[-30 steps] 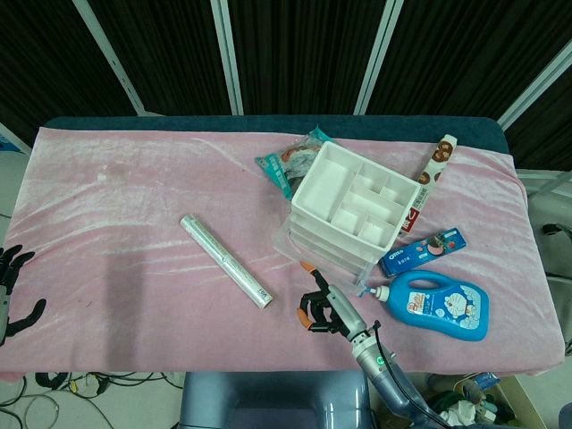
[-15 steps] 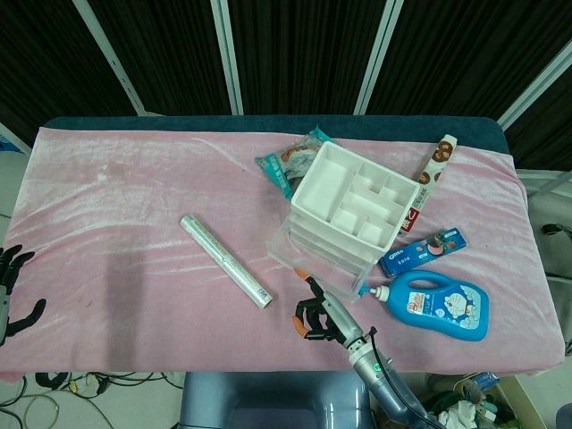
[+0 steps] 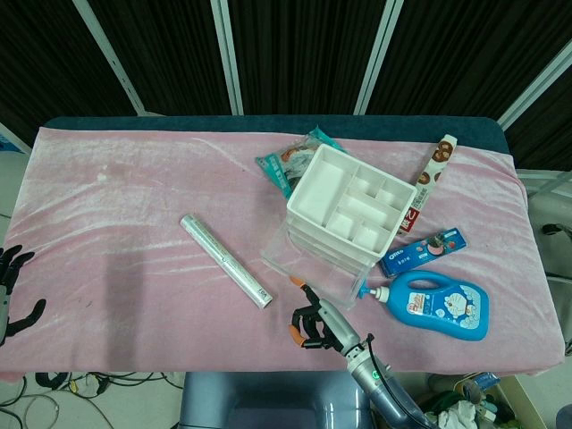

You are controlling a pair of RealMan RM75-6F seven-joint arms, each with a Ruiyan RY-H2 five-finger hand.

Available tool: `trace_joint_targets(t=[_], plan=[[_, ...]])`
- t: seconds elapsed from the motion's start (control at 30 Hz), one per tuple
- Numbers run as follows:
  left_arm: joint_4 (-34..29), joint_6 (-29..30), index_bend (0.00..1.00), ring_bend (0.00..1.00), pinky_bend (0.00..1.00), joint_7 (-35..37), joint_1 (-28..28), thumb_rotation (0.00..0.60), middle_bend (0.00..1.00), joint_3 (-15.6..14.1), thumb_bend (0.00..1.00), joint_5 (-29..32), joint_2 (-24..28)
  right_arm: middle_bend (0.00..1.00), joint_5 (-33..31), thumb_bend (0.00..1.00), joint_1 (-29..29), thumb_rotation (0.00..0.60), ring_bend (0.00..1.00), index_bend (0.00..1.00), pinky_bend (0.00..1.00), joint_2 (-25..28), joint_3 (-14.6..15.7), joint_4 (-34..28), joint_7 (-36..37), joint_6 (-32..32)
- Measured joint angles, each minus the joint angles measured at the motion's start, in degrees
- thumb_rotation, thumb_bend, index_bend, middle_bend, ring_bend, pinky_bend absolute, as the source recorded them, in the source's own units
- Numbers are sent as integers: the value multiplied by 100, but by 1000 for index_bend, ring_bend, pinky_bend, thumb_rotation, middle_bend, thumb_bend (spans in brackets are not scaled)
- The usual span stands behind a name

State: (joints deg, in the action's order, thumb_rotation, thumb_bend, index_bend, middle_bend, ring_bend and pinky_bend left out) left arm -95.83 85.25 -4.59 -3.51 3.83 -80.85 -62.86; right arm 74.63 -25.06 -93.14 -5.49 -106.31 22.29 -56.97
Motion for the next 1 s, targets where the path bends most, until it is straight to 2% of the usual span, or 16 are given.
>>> trace_joint_targets(t=[1.0], plan=[[-13, -2, 163, 20, 12, -10, 1, 600, 87, 0, 303, 7, 3, 695, -355, 416, 90, 600, 793, 0, 801, -205, -22, 150, -315, -104]])
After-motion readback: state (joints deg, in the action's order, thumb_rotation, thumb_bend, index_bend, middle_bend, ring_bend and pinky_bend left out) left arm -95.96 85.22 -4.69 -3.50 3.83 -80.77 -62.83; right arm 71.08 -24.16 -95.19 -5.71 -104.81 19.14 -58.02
